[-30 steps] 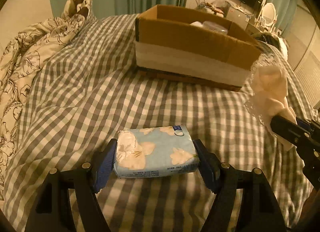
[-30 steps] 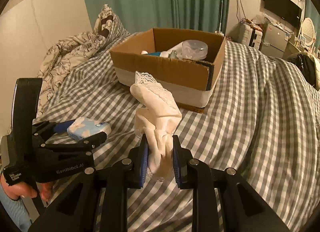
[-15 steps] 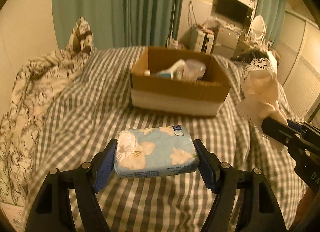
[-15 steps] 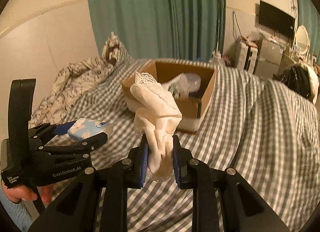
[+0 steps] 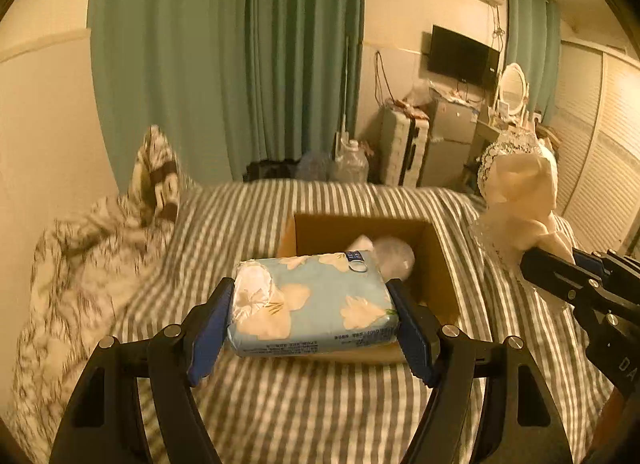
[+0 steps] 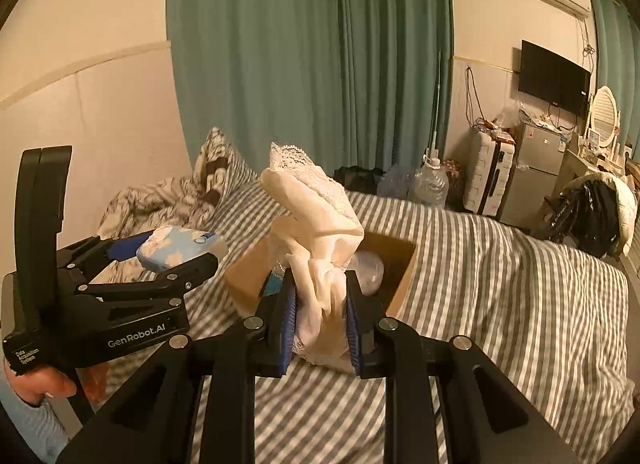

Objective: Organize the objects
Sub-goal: 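Lower the tissue pack into the box with the left tool while the right tool drops the lace cloth in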

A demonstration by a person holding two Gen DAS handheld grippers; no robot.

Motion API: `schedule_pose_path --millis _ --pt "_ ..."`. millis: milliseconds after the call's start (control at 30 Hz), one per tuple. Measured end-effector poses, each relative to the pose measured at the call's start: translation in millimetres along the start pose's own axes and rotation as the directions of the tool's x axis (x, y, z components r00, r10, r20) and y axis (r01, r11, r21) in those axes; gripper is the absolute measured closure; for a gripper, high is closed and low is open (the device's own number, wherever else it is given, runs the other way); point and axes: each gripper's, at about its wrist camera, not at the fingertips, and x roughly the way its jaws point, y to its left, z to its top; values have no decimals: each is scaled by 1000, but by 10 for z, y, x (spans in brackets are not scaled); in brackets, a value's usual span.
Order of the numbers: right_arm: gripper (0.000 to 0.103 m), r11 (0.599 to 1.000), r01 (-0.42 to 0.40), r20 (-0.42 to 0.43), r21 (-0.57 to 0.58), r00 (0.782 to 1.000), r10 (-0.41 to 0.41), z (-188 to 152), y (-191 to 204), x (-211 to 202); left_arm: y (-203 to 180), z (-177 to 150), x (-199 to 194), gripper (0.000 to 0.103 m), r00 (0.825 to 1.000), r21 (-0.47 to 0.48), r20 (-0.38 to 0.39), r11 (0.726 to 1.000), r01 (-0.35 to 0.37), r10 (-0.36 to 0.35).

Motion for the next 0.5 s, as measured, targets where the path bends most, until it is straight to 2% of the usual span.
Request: schedule_pose_path --millis 100,267,500 --pt "82 1000 -1 4 7 1000 1 159 -77 167 8 187 202 27 1000 4 23 1000 -17 16" --pt "82 999 -18 -19 28 1000 19 289 -216 551 9 380 597 27 1000 8 -1 1000 -30 30" --pt "82 999 -29 -67 27 997 31 323 -314 1075 -65 415 1097 27 999 47 -29 998 -29 30"
